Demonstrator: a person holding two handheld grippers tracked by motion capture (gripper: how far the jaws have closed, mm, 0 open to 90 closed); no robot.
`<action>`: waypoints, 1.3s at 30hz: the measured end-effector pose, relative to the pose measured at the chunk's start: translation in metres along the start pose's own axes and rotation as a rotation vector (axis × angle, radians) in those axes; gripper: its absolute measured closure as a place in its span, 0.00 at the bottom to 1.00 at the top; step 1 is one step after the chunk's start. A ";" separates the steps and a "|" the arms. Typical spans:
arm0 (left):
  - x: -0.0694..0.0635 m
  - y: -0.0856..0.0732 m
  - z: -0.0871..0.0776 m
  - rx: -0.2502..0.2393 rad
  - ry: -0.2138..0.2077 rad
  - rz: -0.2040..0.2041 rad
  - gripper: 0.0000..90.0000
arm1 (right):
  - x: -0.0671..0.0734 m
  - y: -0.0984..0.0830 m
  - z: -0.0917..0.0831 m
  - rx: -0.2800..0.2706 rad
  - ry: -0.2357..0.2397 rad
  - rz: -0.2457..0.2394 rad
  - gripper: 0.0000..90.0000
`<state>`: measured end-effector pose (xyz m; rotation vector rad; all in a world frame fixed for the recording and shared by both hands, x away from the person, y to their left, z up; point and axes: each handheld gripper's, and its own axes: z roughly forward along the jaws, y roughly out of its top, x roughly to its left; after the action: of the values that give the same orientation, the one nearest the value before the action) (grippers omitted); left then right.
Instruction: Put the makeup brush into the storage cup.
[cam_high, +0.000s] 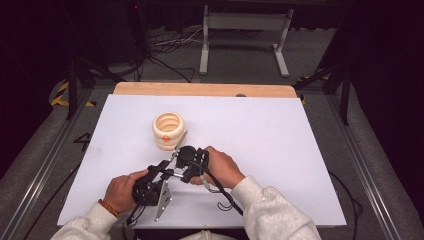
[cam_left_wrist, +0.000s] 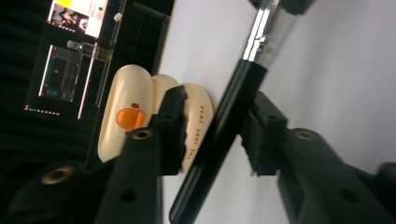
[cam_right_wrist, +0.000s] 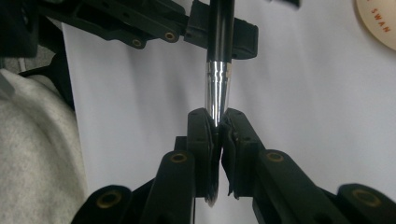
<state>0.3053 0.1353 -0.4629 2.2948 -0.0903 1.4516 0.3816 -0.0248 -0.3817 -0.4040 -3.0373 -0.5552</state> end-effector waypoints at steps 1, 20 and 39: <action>0.000 0.001 -0.001 0.015 0.008 0.020 0.78 | 0.000 0.001 0.000 -0.001 0.004 0.005 0.91; -0.007 0.002 0.007 0.134 -0.008 0.108 0.87 | 0.001 0.012 0.005 -0.003 -0.031 0.045 0.91; 0.025 -0.031 0.009 0.055 -0.234 -0.343 0.87 | 0.002 -0.038 -0.048 -0.381 -0.235 -0.027 0.52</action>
<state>0.3331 0.1639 -0.4539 2.3719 0.2663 1.0244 0.3689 -0.0753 -0.3492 -0.4676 -3.1518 -1.1751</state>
